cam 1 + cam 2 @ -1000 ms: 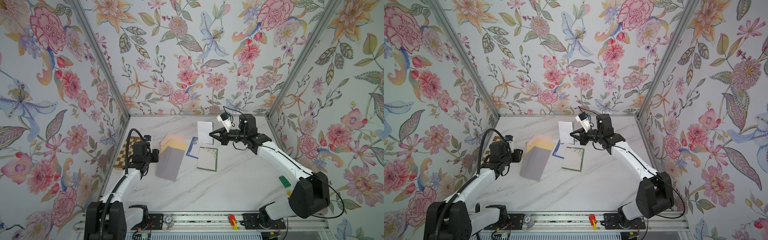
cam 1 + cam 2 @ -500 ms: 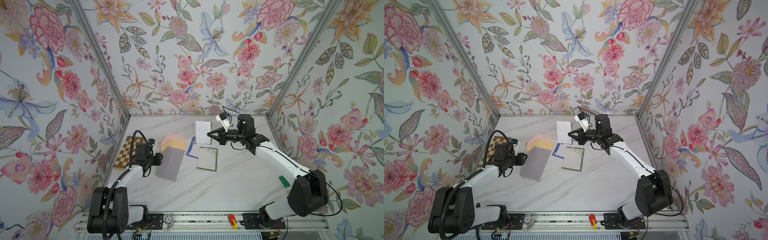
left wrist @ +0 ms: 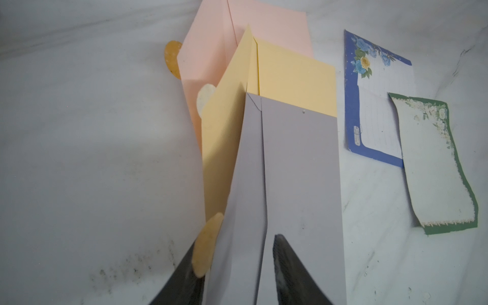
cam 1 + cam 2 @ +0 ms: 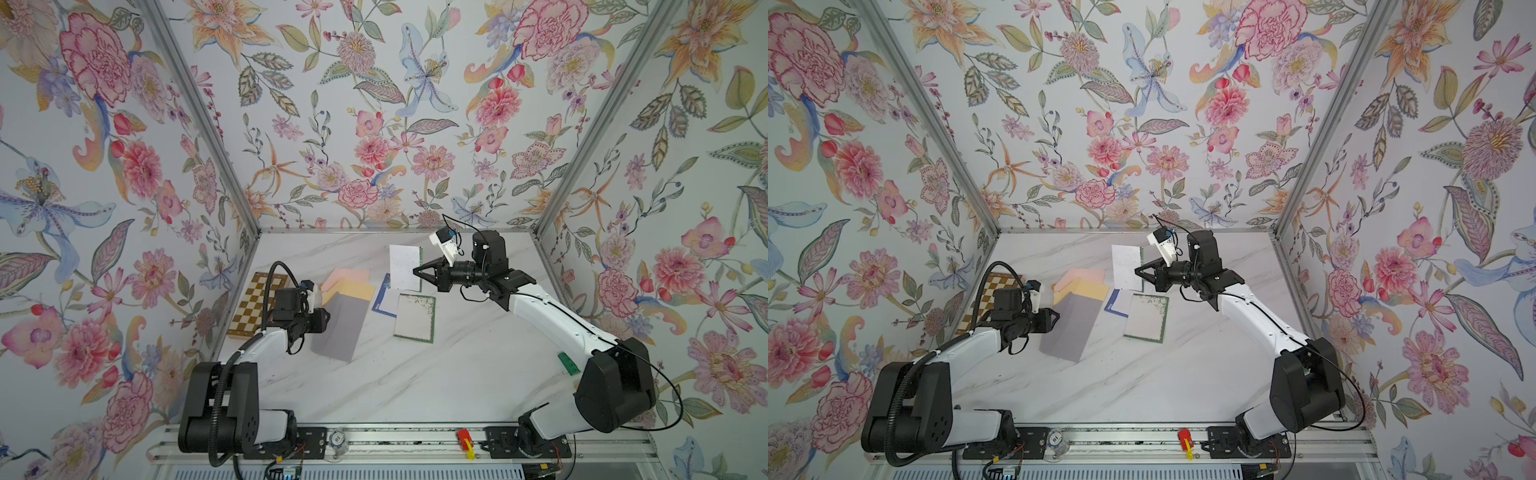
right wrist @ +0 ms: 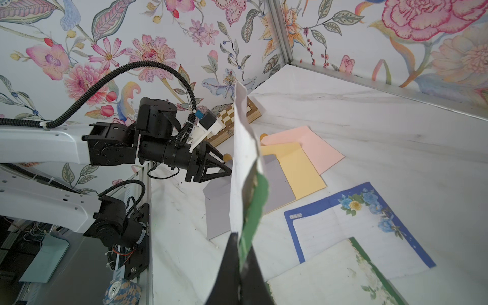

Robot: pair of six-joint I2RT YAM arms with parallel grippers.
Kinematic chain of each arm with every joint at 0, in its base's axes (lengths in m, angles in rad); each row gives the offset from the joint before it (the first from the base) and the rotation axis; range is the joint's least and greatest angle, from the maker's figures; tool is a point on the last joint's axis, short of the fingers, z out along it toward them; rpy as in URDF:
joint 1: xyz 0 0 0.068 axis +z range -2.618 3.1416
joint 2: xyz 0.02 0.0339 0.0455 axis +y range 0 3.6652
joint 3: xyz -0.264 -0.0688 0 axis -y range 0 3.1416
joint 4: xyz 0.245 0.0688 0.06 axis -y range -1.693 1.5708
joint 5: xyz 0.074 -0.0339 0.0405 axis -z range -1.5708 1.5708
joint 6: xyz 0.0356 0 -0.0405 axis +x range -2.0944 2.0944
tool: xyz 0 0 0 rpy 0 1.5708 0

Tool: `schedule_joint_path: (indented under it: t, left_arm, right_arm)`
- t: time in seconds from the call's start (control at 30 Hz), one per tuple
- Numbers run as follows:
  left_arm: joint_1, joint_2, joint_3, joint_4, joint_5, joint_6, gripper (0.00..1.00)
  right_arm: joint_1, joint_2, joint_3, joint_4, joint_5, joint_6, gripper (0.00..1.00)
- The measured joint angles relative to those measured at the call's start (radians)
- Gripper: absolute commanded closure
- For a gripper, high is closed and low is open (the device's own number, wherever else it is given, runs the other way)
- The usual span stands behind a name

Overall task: Fold the letter paper in half and place it into the envelope
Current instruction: Pick up the envelope from the envelope.

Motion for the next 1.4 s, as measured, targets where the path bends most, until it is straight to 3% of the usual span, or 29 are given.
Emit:
schedule_joint_path:
  t: [0.23,0.53,1.27,1.4]
  left_arm:
    - [0.000,0.000,-0.005,-0.001,0.002,0.001,0.69]
    - [0.000,-0.003,-0.005,-0.001,0.002,0.000,0.78]
    - [-0.006,0.018,-0.005,-0.006,-0.009,0.023,0.78]
    - [-0.007,0.018,-0.005,-0.009,-0.024,0.026,0.83]
  right_arm:
    - [0.000,0.000,0.000,0.000,0.000,0.000,1.00]
    - [0.000,0.000,0.000,-0.001,0.001,0.000,1.00]
    - [0.000,0.000,0.000,-0.008,0.016,0.006,1.00]
    - [0.000,0.000,0.000,-0.008,0.016,0.008,1.00]
